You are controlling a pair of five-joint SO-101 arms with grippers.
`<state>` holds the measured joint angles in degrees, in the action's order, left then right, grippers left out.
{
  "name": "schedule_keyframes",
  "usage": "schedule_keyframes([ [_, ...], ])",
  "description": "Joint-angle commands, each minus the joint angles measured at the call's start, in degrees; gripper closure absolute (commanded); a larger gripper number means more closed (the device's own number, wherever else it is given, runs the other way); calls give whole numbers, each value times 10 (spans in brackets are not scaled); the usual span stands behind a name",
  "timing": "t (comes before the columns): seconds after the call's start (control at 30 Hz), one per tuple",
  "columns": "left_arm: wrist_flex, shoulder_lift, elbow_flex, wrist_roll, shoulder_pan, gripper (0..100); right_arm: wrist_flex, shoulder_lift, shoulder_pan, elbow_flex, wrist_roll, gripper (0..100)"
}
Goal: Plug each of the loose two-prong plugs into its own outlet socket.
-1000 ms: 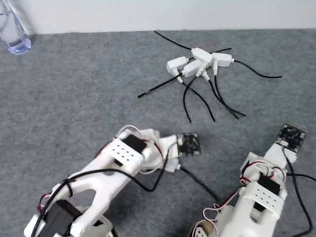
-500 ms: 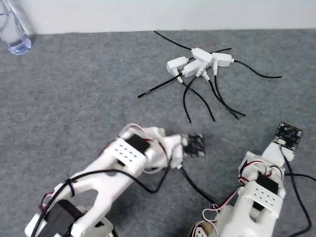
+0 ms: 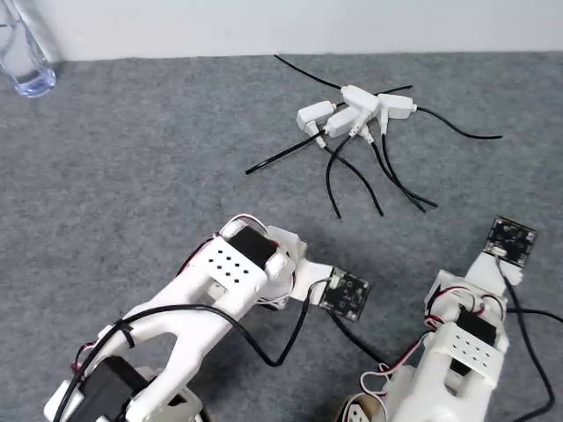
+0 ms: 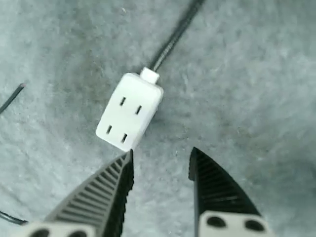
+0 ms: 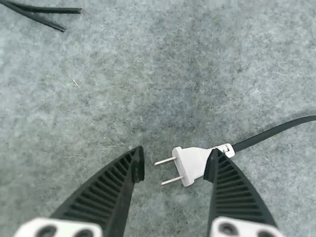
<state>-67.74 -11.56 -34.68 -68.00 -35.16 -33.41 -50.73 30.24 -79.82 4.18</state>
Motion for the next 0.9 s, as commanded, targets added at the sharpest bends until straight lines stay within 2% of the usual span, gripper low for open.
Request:
schedule_keyframes([
  [0.0, 9, 6, 25, -54, 4, 827, 6, -5, -6, 5, 10, 805],
  [0.17, 73, 113, 60, -54, 2, 827, 6, -4, -6, 6, 11, 805],
  [0.27, 67, 197, 131, -52, 3, 827, 6, -4, -6, 6, 11, 805],
  [0.47, -10, 287, 275, -37, -4, 827, 6, -4, -7, 6, 11, 805],
  [0.87, -22, 366, 300, -53, 0, 827, 5, -4, -7, 6, 11, 805],
])
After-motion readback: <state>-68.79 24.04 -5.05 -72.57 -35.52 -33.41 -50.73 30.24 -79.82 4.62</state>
